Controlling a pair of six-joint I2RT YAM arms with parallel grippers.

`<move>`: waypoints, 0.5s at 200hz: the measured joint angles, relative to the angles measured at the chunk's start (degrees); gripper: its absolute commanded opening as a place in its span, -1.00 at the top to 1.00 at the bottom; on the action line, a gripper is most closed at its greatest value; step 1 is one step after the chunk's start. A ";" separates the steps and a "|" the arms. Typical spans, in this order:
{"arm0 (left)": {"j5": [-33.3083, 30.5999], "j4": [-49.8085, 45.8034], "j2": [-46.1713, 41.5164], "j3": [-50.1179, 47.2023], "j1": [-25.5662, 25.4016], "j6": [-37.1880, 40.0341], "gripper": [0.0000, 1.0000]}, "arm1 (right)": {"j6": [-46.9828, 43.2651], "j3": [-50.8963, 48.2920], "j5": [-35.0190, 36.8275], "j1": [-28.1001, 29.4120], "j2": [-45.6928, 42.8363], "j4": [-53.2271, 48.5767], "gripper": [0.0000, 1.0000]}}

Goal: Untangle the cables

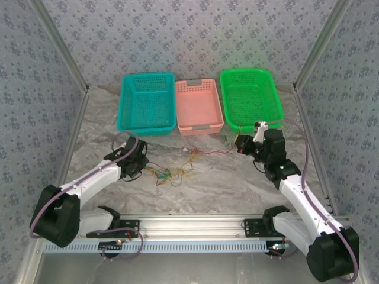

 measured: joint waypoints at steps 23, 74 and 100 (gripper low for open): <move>1.16 -0.07 0.15 0.57 0.00 1.25 0.86 | -0.20 1.16 -0.04 0.00 -0.24 -1.18 1.00; 3.69 -0.52 -0.96 7.34 -2.21 4.87 -0.21 | -0.42 4.17 -1.46 1.53 1.05 -1.57 1.00; 3.61 -2.78 -5.11 11.28 -4.39 5.90 -0.40 | -0.42 4.39 -1.99 2.62 2.62 -1.57 1.00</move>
